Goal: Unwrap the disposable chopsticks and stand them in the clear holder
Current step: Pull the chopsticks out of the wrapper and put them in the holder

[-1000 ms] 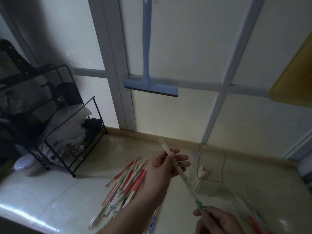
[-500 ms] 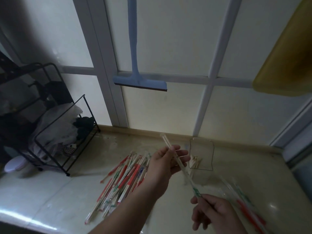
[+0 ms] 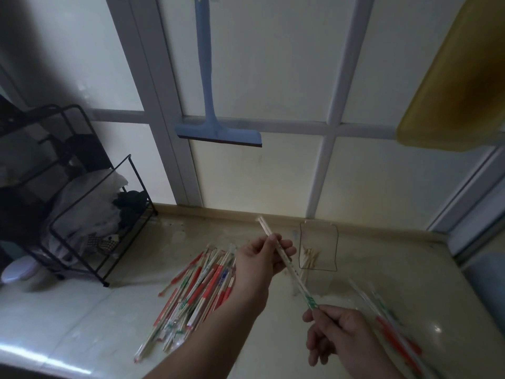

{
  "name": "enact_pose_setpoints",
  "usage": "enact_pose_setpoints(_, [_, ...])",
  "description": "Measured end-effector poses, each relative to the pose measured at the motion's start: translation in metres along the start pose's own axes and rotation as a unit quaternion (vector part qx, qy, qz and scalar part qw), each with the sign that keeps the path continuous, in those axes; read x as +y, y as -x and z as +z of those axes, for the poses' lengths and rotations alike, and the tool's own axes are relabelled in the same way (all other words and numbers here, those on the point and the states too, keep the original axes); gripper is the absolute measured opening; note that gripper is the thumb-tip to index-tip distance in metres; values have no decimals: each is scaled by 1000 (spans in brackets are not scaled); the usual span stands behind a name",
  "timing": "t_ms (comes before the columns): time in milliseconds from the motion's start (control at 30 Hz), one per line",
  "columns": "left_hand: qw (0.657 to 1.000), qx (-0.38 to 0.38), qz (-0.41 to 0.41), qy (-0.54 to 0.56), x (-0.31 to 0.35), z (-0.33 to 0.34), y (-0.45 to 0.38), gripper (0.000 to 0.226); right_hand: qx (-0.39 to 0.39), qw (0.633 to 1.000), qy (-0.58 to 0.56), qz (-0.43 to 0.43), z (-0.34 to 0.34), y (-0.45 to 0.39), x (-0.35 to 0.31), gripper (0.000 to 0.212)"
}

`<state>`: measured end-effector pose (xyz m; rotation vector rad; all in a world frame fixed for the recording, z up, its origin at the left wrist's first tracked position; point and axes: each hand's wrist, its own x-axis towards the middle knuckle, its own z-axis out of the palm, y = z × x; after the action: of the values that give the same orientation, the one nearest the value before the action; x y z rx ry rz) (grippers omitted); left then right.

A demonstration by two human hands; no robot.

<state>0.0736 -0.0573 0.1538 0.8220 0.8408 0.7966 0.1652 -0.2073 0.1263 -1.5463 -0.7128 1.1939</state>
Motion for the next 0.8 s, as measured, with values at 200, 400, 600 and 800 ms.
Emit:
enact_pose_setpoints(200, [999,-23,-6,-29,-5,2,6,20,1,1000,-18,0,-1,4,5,23])
enact_pose_setpoints(400, [993,-77,-18,-87,-13,7,17,22,7,1000,-25,-18,-4,1,4,24])
enact_pose_setpoints(600, [998,-37,4,-45,14,-4,-8,40,-11,1000,6,-14,-14,-1,12,22])
enact_pose_setpoints(800, [997,-23,-12,-67,17,-2,-24,27,-31,999,7,8,-27,-3,27,21])
